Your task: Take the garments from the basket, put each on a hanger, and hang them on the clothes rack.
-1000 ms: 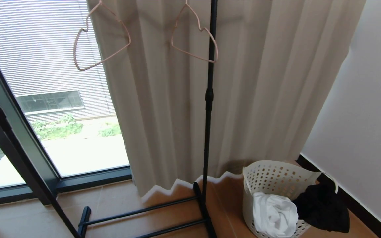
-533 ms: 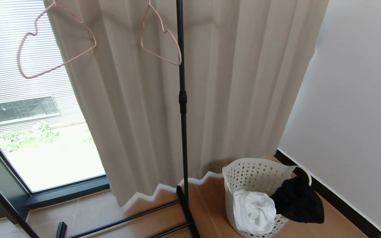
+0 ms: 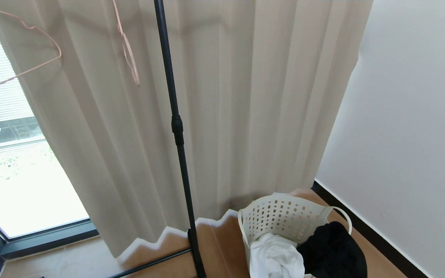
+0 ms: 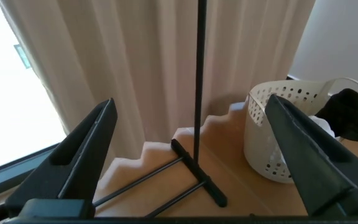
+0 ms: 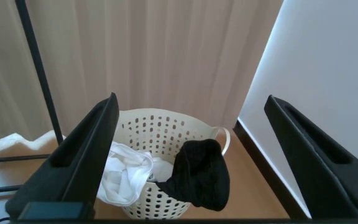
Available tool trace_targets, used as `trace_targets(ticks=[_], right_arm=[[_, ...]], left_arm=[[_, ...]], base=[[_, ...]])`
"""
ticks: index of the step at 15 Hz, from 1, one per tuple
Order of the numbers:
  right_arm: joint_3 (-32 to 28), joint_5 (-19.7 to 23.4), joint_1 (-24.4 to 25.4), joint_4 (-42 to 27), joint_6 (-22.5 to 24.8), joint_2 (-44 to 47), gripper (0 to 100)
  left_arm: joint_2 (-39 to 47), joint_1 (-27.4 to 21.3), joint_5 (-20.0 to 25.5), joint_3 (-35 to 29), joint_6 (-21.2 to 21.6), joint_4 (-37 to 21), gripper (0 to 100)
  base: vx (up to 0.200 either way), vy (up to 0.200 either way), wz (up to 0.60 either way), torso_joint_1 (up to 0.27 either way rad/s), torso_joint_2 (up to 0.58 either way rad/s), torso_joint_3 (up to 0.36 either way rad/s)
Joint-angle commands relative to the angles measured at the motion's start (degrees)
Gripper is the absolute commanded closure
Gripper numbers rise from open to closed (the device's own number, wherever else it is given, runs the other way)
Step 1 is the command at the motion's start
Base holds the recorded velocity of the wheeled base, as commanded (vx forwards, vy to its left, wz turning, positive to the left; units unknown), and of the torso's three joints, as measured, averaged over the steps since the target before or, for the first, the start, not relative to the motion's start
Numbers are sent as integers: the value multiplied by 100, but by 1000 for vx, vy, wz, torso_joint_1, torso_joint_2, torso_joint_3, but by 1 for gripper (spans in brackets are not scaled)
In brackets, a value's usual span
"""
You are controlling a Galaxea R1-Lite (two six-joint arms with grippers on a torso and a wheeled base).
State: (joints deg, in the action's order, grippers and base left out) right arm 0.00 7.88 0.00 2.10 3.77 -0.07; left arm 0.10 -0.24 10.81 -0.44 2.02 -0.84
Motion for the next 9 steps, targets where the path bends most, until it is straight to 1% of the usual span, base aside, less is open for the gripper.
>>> trace_targets(ticks=[1,2,5,9], right_arm=[[0,4,0,1,1,7,0],[0,12,0,1,1,7,0],[0,4,0,1,1,7,0],[0,4,0,1,1,7,0]], left_arm=[[-1,-2,0,0,0,-4,0],[-1,-2,0,0,0,-4,0],[-1,-2,0,0,0,5,0],[-1,-2,0,0,0,-4,0]], base=[[0,0,0,0,0,0],[0,0,0,0,0,0],[-200,0,0,6,5,2],[0,0,0,0,0,0]])
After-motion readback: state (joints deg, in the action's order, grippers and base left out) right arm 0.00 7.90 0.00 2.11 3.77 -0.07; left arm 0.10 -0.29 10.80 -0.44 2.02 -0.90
